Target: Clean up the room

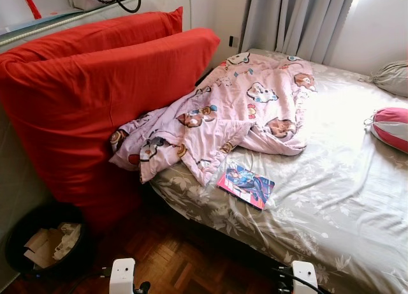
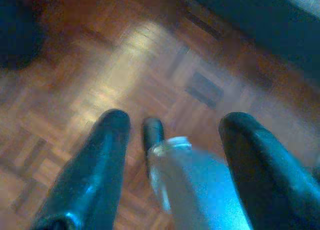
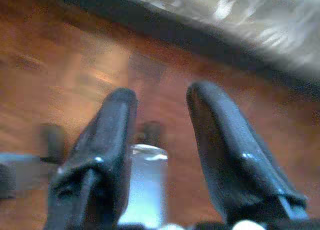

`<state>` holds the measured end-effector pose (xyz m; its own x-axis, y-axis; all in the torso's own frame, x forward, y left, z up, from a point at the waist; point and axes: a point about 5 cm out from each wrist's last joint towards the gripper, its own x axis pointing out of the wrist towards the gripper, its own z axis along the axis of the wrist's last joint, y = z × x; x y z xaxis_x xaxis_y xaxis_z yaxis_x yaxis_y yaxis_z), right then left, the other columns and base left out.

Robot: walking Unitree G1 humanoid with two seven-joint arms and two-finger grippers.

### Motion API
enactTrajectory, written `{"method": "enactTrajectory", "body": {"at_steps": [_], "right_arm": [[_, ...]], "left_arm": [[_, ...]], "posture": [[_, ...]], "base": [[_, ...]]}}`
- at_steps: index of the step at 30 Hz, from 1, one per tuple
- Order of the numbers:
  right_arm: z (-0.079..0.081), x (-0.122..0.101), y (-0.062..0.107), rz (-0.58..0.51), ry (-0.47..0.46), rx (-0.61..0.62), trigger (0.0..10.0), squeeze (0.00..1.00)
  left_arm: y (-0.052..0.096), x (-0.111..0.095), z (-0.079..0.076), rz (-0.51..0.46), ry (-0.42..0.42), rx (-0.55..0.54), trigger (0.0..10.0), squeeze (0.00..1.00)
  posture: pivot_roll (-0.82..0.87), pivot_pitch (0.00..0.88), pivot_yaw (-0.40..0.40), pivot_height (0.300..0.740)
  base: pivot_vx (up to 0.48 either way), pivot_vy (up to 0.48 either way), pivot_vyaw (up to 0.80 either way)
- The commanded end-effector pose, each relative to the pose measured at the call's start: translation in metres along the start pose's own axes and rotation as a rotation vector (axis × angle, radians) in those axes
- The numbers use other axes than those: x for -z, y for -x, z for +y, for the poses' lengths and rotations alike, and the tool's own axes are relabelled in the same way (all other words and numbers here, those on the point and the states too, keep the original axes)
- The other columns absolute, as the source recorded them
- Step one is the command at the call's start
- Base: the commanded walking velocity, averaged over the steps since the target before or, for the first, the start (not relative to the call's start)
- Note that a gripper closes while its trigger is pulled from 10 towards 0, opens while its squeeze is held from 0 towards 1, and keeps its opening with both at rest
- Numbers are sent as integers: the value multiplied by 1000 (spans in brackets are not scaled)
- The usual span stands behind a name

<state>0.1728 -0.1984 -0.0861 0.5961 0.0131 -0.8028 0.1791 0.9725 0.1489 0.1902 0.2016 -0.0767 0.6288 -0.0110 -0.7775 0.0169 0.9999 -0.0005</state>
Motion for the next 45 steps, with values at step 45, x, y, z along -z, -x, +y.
{"method": "enactTrajectory", "body": {"at_steps": [45], "right_arm": [[-19,-21,3,-76,-69,-40,10000,0]], "left_arm": [[0,-19,16,-46,-33,8,10000,0]], "posture": [[65,0,31,740]], "base": [[0,0,66]]}}
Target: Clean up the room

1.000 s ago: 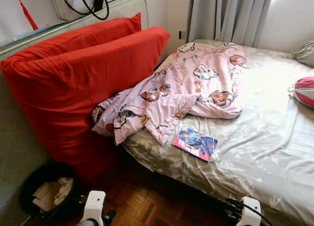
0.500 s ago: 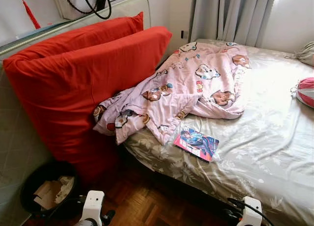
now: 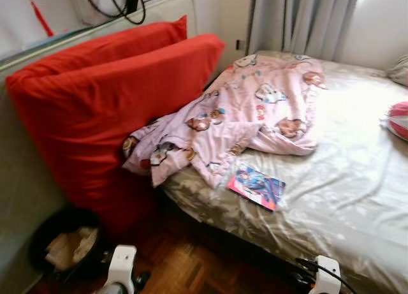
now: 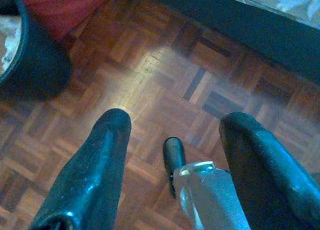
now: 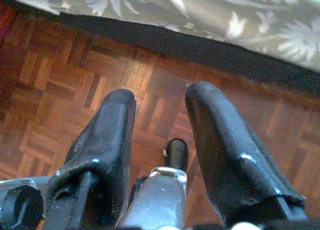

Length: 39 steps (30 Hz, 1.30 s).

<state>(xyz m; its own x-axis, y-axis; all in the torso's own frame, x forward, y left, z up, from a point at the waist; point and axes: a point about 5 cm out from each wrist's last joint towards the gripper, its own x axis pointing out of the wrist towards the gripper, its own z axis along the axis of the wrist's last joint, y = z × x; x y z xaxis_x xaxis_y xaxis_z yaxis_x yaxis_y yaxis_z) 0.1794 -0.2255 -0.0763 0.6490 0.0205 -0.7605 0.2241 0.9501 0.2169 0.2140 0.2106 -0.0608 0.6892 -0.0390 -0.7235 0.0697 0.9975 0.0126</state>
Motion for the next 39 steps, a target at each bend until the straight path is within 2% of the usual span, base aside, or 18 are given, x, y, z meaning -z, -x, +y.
{"method": "enactTrajectory", "body": {"at_steps": [1,4,20,36,39], "right_arm": [[5,-4,-2,-13,8,-14,10000,0],[5,-4,-2,-14,2,-14,10000,0],[5,-3,-2,-19,-30,-6,10000,0],[5,-5,-2,-17,17,-30,10000,0],[6,-6,-2,-21,22,-37,10000,0]], "left_arm": [[3,10,6,36,16,-17,10000,0],[3,10,5,34,17,-16,10000,0],[3,9,5,31,19,-13,10000,0],[3,9,5,29,26,-10,10000,0],[3,9,5,29,26,-8,10000,0]], "posture": [[65,0,31,740],[65,0,31,740],[66,0,28,740],[68,0,28,740],[68,0,28,740]], "base": [[0,0,800],[0,0,800],[0,0,0],[0,0,0],[0,0,800]]}}
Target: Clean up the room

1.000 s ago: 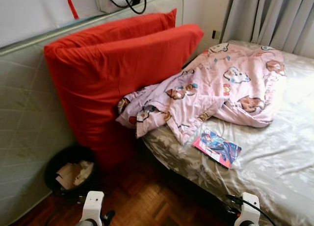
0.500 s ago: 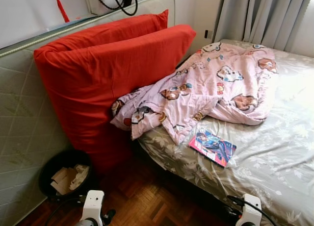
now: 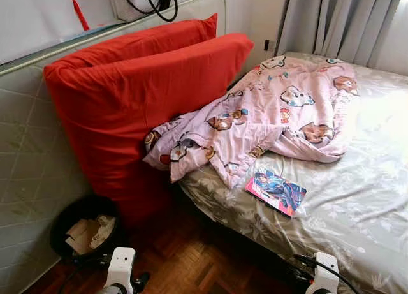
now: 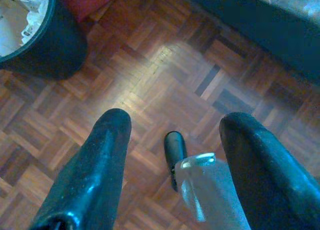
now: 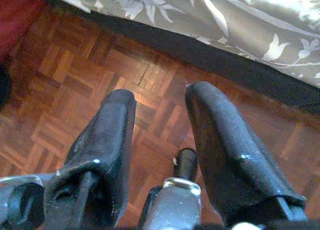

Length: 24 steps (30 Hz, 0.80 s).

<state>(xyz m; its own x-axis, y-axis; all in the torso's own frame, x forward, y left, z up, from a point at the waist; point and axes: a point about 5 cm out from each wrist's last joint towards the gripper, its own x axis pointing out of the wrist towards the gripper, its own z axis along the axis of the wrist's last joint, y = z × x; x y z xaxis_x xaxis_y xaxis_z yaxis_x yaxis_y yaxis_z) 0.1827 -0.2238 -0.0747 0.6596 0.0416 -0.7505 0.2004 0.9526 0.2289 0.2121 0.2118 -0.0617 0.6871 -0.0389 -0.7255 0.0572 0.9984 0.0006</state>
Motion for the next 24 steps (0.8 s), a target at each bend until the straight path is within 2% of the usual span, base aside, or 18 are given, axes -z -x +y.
{"method": "enactTrajectory", "body": {"at_steps": [1,11,19,24], "right_arm": [[3,-3,-1,-14,3,-10,10000,0],[2,0,-1,-13,-23,4,10000,0],[3,-1,-1,-13,2,-10,10000,0],[3,-1,-1,-14,11,-20,10000,0]], "left_arm": [[2,7,4,26,8,-8,10000,0],[2,8,3,25,9,0,10000,0],[3,8,3,26,8,2,10000,0],[3,8,4,24,11,2,10000,0]], "posture": [[68,0,28,740],[62,0,32,740],[61,0,33,740],[61,0,35,740]], "base": [[251,0,0],[263,0,0],[295,0,0],[302,0,516]]}}
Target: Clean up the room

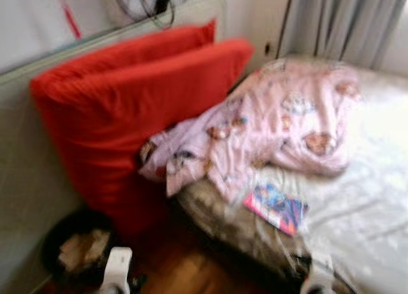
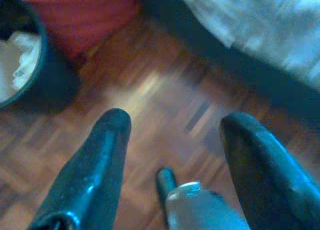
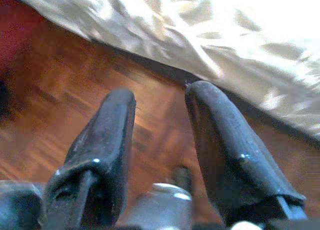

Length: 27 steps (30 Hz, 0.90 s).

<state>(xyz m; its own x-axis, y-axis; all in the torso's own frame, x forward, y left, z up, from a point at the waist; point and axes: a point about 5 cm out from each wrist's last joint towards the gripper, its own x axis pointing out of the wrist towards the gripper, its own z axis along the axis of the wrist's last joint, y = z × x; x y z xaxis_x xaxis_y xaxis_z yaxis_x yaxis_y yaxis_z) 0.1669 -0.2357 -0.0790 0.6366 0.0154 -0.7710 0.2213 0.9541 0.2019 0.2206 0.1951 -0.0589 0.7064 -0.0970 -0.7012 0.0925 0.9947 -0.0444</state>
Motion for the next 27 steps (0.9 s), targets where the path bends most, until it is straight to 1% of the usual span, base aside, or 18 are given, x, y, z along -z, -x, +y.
{"method": "enactTrajectory", "body": {"at_steps": [1,9,12,15,18,20,24,26,27], "right_arm": [[19,-11,-8,-36,7,-56,10000,0],[19,-9,-7,-39,-15,-42,10000,0],[19,-9,-7,-44,-24,-34,10000,0],[19,-10,-7,-50,-23,-33,10000,0],[19,-13,-7,-92,-22,-29,10000,0],[18,-17,-6,-139,-16,-14,10000,0],[19,-24,-5,-207,8,-25,10000,0],[19,-31,-3,-284,26,-28,10000,0],[20,-34,-3,-312,26,-31,10000,0]], "left_arm": [[9,17,19,55,7,-54,10000,0],[10,17,20,54,4,-51,10000,0],[10,16,20,38,2,-50,10000,0],[10,15,20,26,4,-50,10000,0],[10,10,20,-38,8,-50,10000,0],[11,4,21,-111,6,-70,10000,0],[13,-4,21,-220,57,-84,10000,0],[14,-10,19,-295,81,-67,10000,0],[15,-12,19,-316,85,-65,10000,0]], "posture": [[61,0,35,740],[57,0,39,740],[57,0,39,740],[57,0,39,740],[57,0,39,740],[56,0,40,740],[53,0,35,740],[55,0,31,740],[55,0,31,740]], "base": [[300,0,550],[307,0,61],[303,0,0],[86,0,0],[0,0,0],[0,0,0],[0,0,0],[0,0,0],[0,0,0]]}}
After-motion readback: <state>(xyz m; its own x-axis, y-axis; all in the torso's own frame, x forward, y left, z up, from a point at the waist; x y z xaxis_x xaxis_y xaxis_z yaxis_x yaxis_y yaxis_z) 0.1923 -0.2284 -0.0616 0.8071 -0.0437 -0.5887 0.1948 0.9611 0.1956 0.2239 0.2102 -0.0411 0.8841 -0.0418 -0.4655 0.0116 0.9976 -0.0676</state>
